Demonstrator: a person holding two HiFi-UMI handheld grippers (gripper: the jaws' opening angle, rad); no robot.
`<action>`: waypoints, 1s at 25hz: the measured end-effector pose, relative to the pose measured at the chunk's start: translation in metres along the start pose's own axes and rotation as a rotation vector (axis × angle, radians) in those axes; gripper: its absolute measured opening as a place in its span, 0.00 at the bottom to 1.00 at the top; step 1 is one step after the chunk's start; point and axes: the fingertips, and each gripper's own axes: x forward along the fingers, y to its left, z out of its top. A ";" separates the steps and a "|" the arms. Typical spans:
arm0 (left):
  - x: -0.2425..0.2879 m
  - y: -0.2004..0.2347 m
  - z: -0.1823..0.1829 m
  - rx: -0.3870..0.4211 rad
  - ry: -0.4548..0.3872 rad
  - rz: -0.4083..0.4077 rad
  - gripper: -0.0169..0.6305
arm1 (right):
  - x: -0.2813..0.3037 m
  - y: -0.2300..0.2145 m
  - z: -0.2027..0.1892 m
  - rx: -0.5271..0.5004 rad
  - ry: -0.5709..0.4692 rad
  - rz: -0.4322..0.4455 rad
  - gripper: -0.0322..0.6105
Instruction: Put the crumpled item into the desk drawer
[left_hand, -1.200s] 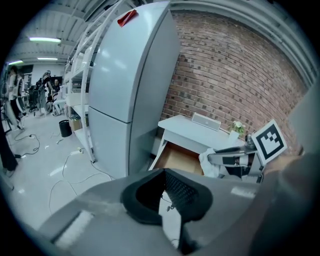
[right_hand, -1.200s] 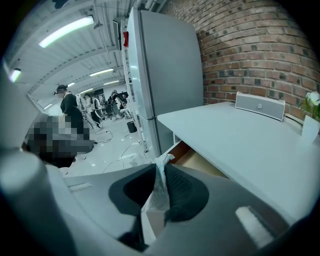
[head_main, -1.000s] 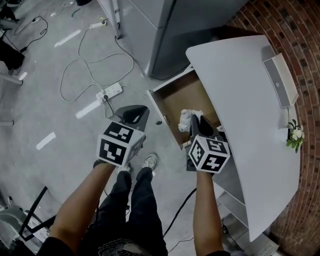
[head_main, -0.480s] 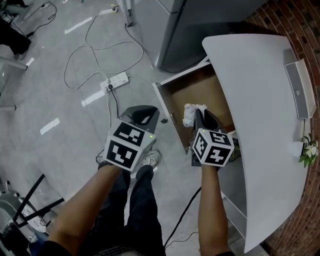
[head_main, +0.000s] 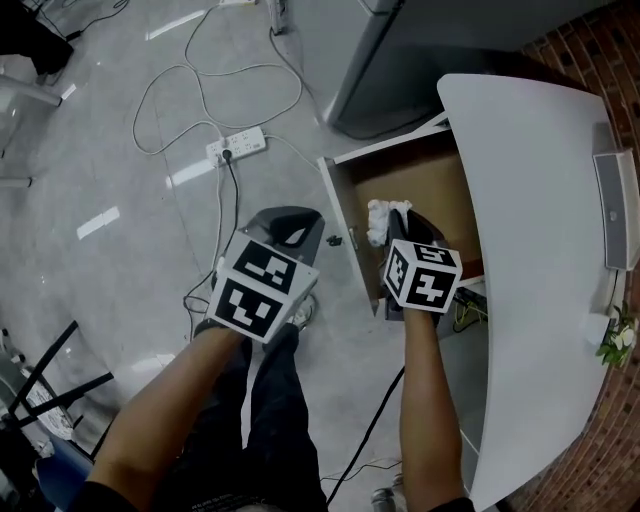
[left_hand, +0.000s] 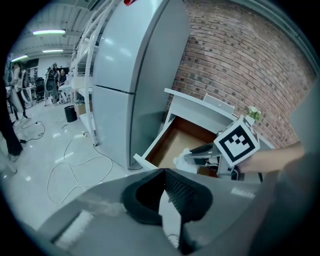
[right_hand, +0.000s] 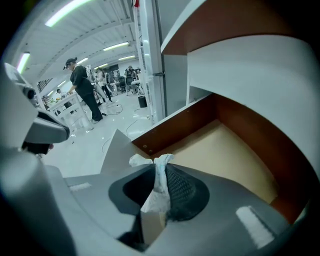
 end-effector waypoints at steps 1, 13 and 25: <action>0.000 0.003 -0.001 -0.005 0.002 0.006 0.03 | 0.004 0.001 -0.002 -0.011 0.014 0.000 0.15; -0.004 0.019 -0.012 -0.057 0.003 0.047 0.03 | 0.027 0.000 -0.011 -0.040 0.068 0.006 0.17; -0.016 0.021 -0.016 -0.052 0.013 0.062 0.03 | 0.024 0.004 -0.014 -0.003 0.073 0.018 0.30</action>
